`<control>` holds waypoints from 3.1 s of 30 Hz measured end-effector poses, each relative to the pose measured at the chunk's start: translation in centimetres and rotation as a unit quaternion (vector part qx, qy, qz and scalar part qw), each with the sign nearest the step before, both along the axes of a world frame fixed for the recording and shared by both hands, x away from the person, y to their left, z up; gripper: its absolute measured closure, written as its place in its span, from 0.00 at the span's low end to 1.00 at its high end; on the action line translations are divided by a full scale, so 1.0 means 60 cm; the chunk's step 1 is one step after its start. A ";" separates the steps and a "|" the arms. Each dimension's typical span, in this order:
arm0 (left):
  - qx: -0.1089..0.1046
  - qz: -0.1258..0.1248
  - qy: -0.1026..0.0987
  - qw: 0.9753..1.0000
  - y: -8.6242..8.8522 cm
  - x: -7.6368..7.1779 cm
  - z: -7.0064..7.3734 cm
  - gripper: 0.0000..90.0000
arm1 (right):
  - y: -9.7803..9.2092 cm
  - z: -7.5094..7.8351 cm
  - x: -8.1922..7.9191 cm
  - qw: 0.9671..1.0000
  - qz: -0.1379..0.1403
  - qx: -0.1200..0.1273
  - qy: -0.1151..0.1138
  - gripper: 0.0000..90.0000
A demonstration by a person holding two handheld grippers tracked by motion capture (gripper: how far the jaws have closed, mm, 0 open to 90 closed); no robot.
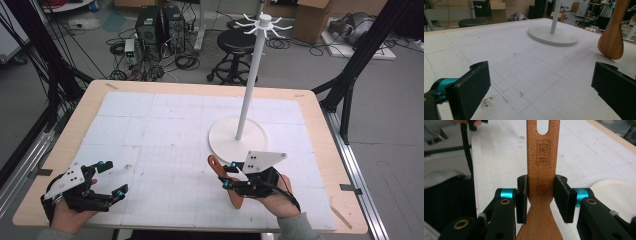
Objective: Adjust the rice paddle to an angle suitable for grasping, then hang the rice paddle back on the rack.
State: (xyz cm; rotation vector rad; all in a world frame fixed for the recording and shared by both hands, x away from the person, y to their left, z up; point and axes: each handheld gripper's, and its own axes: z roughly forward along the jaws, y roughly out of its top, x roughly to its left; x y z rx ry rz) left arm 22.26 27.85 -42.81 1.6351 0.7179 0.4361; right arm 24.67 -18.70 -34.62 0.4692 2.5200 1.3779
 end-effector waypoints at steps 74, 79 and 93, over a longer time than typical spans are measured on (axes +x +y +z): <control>-0.003 -0.011 0.002 1.000 -0.009 -0.008 0.001 0.03 | -0.202 0.082 0.010 0.984 -0.031 0.176 -0.025 0.71; -0.003 -0.008 0.003 1.000 -0.009 -0.007 0.001 0.03 | -0.215 0.091 0.018 0.983 -0.021 0.180 -0.023 0.71; -0.010 -0.007 0.002 1.000 -0.003 -0.010 0.002 0.03 | -0.223 0.149 0.073 0.986 0.010 0.164 -0.023 0.71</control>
